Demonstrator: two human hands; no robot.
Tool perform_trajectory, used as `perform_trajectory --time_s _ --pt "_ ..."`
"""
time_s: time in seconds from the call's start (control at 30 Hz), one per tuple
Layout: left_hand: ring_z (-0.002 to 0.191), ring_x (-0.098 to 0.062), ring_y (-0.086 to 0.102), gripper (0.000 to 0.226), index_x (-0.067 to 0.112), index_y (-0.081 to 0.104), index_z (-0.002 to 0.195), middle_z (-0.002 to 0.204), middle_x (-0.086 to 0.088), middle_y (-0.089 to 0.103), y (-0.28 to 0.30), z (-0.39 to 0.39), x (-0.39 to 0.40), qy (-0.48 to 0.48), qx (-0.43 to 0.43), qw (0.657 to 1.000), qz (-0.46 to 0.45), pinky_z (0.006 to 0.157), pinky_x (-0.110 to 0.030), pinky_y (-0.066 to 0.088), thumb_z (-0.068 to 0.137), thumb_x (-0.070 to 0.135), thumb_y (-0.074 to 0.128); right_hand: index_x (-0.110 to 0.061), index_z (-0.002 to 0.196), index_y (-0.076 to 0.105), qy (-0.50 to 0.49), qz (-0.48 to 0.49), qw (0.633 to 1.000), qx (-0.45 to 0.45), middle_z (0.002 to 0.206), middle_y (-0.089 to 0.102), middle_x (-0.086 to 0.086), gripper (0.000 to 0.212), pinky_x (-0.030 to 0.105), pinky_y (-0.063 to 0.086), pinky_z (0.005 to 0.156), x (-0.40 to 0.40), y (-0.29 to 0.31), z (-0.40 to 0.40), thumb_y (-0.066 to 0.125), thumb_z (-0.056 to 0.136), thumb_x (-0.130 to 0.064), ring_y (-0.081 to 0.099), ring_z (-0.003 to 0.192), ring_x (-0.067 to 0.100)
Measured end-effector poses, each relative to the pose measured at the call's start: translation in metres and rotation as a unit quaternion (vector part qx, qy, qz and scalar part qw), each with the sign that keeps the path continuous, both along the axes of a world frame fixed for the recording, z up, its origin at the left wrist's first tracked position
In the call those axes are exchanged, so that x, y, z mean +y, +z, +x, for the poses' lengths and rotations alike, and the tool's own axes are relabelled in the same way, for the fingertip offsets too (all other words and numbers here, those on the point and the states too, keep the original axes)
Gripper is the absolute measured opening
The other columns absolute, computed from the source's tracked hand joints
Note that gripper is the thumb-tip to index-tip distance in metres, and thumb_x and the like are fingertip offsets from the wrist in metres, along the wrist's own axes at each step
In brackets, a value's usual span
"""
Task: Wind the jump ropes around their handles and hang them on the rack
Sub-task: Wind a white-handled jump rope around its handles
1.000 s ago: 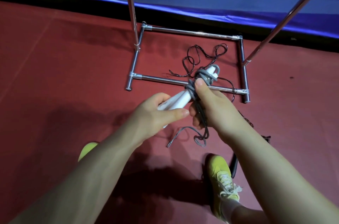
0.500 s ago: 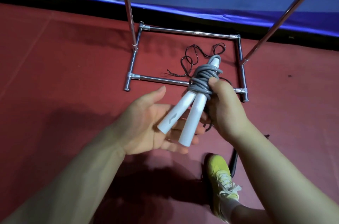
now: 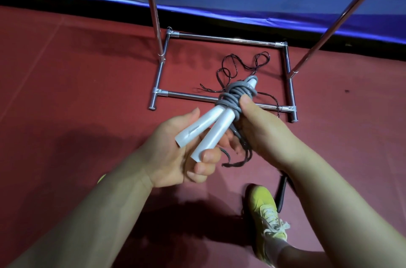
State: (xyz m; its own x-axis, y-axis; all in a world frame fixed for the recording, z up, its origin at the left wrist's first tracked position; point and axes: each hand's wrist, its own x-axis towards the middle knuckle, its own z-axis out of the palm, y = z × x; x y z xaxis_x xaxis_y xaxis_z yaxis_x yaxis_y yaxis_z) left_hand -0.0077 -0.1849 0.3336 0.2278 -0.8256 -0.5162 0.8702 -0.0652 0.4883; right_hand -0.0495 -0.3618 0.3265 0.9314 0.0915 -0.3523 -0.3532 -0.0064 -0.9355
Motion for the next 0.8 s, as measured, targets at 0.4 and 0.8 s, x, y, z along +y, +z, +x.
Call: perform_trajectory --time_s 0.4,0.8 --pt "0.042 -0.016 0.035 0.057 0.007 0.064 0.069 0.053 -0.005 0.041 0.002 0.0 -0.003 0.015 -0.029 0.995 0.097 0.049 -0.027 0.018 0.074 0.058 0.038 -0.008 0.061 0.053 -0.002 -0.152 0.985 0.087 0.044 0.042 -0.002 0.064 0.043 0.051 0.063 -0.002 0.016 -0.003 0.031 0.09 -0.061 0.039 0.04 0.015" --pt "0.042 -0.015 0.038 0.058 0.009 0.061 0.076 0.052 -0.002 0.047 -0.001 0.002 -0.011 0.05 -0.195 0.951 0.233 0.05 -0.028 0.024 0.092 0.055 0.03 -0.015 0.06 0.053 -0.083 -0.208 0.972 0.069 0.037 0.035 -0.011 0.055 0.028 0.027 0.052 0.009 0.006 0.001 0.034 0.097 -0.052 0.028 0.036 0.007"
